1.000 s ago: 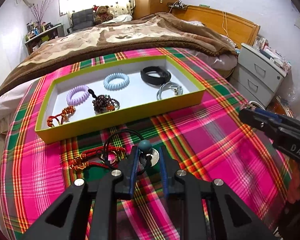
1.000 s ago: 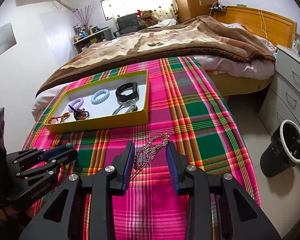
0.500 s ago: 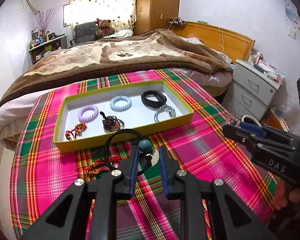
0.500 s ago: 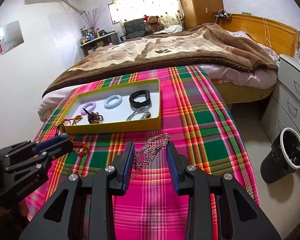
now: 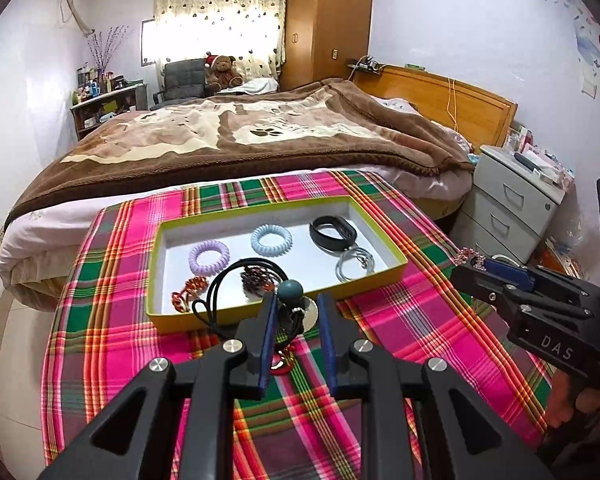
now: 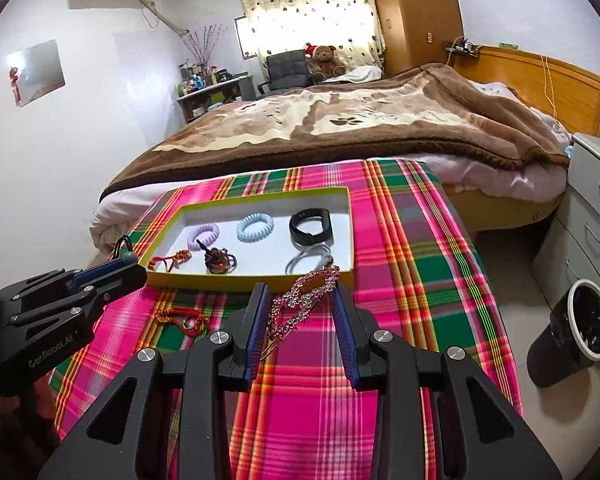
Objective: Organize jewelry
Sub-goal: 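Carry the hair tie and clip into the box and open both tools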
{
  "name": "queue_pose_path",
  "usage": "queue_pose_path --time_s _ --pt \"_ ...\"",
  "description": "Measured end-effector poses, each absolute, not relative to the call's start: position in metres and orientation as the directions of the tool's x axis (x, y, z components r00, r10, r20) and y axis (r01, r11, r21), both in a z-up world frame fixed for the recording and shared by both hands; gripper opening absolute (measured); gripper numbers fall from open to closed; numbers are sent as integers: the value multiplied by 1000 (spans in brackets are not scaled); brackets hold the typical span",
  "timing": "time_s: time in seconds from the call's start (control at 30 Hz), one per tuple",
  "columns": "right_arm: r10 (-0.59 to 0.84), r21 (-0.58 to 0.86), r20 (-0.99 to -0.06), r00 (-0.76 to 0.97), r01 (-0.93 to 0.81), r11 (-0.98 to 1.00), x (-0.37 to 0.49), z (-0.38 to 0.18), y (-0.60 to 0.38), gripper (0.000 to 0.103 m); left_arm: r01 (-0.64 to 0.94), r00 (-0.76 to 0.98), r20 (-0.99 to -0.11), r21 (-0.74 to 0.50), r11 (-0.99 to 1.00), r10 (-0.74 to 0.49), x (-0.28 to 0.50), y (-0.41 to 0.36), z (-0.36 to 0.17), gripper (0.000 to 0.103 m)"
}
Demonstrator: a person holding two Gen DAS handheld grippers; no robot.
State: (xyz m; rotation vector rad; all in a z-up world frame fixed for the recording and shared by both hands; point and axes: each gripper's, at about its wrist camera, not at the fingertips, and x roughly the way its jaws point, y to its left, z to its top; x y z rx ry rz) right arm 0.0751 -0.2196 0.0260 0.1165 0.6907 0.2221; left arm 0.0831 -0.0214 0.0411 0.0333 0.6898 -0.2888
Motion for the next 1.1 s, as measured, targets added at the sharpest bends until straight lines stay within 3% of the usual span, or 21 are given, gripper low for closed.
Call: queue_pose_path --time_s 0.4,1.1 --pt "288 180 -594 751 -226 958 112 37 -202 33 217 758 -614 -79 973 -219 111 13 49 21" --pt "380 229 -688 619 -312 922 216 -9 -170 33 199 660 -714 -131 971 -232 180 21 0 21"
